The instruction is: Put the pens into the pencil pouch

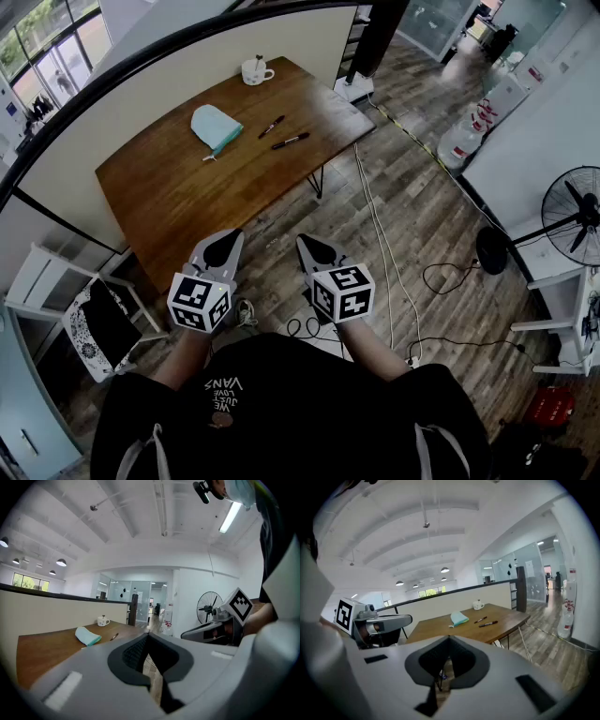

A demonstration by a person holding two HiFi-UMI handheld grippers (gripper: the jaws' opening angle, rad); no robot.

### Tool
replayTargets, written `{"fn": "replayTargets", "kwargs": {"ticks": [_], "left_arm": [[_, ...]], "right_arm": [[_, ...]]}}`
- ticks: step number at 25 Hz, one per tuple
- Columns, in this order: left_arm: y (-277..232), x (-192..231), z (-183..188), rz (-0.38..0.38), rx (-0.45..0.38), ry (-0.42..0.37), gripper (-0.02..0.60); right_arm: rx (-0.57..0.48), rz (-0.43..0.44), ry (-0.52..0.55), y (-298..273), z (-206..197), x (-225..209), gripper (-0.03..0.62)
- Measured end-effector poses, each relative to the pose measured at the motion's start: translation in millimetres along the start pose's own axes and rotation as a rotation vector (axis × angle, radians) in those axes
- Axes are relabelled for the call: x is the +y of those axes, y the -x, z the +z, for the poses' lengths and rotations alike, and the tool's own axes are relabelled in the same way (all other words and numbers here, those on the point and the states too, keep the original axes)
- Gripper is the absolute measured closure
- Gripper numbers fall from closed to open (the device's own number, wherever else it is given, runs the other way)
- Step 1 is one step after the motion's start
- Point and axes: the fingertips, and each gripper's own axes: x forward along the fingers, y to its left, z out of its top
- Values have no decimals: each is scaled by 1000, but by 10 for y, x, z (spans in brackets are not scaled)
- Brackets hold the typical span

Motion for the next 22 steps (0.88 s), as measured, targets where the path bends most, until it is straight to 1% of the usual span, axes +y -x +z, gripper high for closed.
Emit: {"fn": "replayTargets", "kwargs": {"ticks": [2, 4, 6, 9, 10, 11, 12, 13, 14, 15, 19, 22], "left_arm": [[-34, 76, 15, -14, -5, 5, 571], [-93, 158, 24, -45, -10, 7, 571], [-175, 261, 15, -76, -14, 15, 571], [-286, 453, -44, -94, 4, 22, 569], [-312, 519, -68, -99, 11, 25, 563], [-338, 590, -86, -100, 17, 30, 563], [-365, 663, -101, -100, 22, 37, 560], [-393, 732, -113, -101, 27, 44, 526], [-417, 792, -125, -106, 33, 51, 461], [-437, 846, -138, -114, 40, 57, 439], [-509, 1070, -158, -144, 67, 52, 439], [-583, 1254, -212, -131, 87, 66, 439]], "right_arm": [[-1, -15, -3, -98, 37, -4, 583], [-13, -34, -15, -223, 82, -29, 582], [-35, -58, -49, -357, 129, -89, 582], [-61, -95, -108, -547, 194, -172, 579], [-63, -111, -121, -607, 206, -194, 568], [-62, -129, -132, -667, 215, -217, 531], [-59, -146, -142, -728, 221, -239, 466], [-56, -162, -152, -784, 225, -259, 445], [-54, -175, -162, -835, 229, -274, 445], [-53, -186, -172, -882, 231, -283, 445], [-49, -225, -212, -1050, 253, -316, 445], [-28, -242, -231, -1160, 223, -353, 445]]}}
